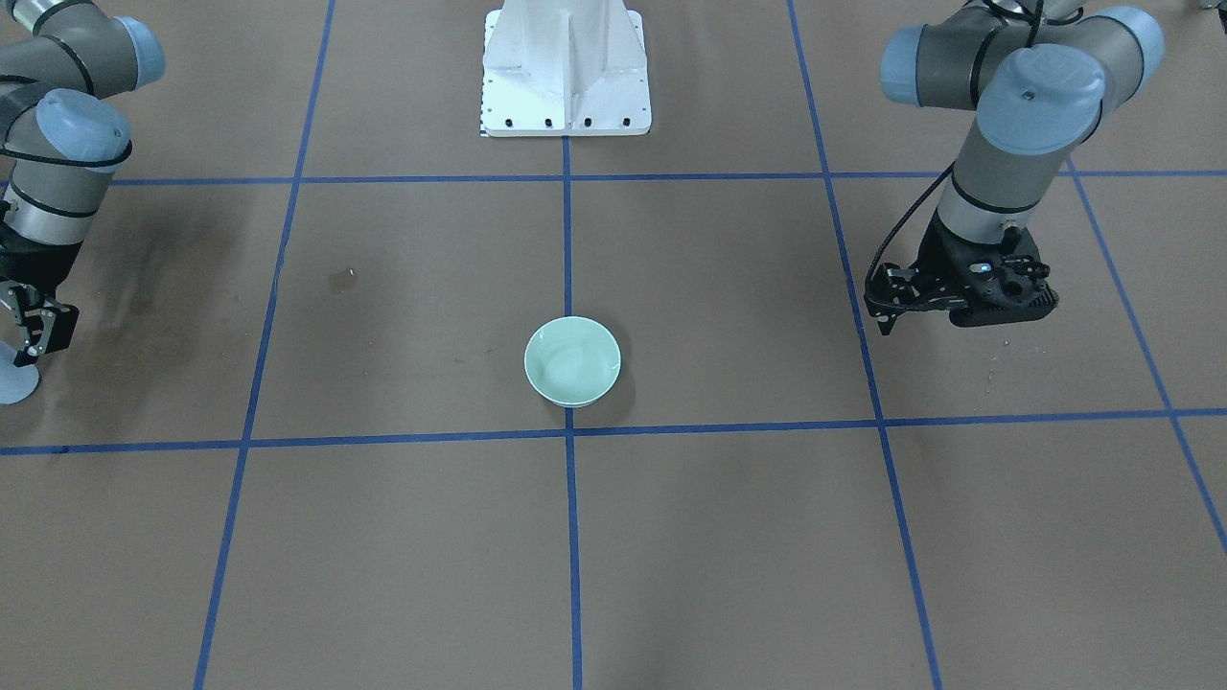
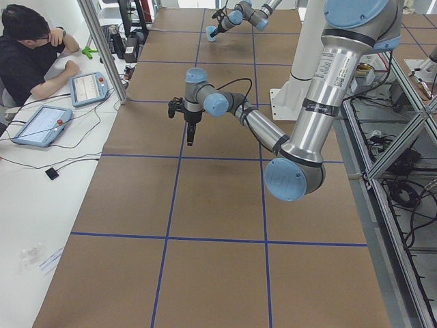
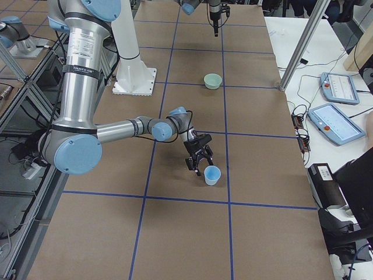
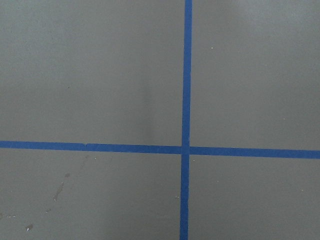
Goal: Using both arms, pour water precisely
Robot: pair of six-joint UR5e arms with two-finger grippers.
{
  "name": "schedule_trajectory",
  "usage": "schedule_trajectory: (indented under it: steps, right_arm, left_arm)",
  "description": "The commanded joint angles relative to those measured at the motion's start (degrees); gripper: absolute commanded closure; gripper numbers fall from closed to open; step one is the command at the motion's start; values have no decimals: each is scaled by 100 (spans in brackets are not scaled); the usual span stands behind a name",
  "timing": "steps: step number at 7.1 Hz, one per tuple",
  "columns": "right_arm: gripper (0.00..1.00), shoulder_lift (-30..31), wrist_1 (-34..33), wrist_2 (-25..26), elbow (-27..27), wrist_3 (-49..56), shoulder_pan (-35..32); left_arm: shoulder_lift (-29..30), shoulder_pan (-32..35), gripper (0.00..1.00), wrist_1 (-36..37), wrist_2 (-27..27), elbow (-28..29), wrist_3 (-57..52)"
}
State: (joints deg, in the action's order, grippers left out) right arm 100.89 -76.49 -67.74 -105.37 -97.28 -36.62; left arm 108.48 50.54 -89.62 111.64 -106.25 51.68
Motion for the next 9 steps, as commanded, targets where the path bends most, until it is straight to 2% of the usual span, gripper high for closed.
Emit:
schedule_trajectory:
  steps: [1, 3, 4, 6, 8, 9]
  right_arm:
    - [1, 473, -302, -343, -892, -11, 67]
    - [1, 362, -1775, -598, -2148, 277, 67]
    - [1, -91, -2390, -800, -2398, 1158, -290]
    - [1, -1294, -3342, -1711, -2261, 3283, -1526]
    - [1, -1764, -3399, -2318, -1761, 4815, -2319]
    - [1, -1975, -3346, -2818, -1506, 5493, -2785]
  left_arm:
    - [-3, 0, 0, 6, 7, -10, 0]
    - [24, -9, 0, -20, -2, -10, 9]
    - [215, -9, 0, -20, 7, -1, 61]
    - [986, -296, 0, -143, 25, 69, 1494]
    - [1954, -972, 0, -413, 25, 760, 2580]
    - [2227, -1202, 0, -999, 7, 1260, 2923]
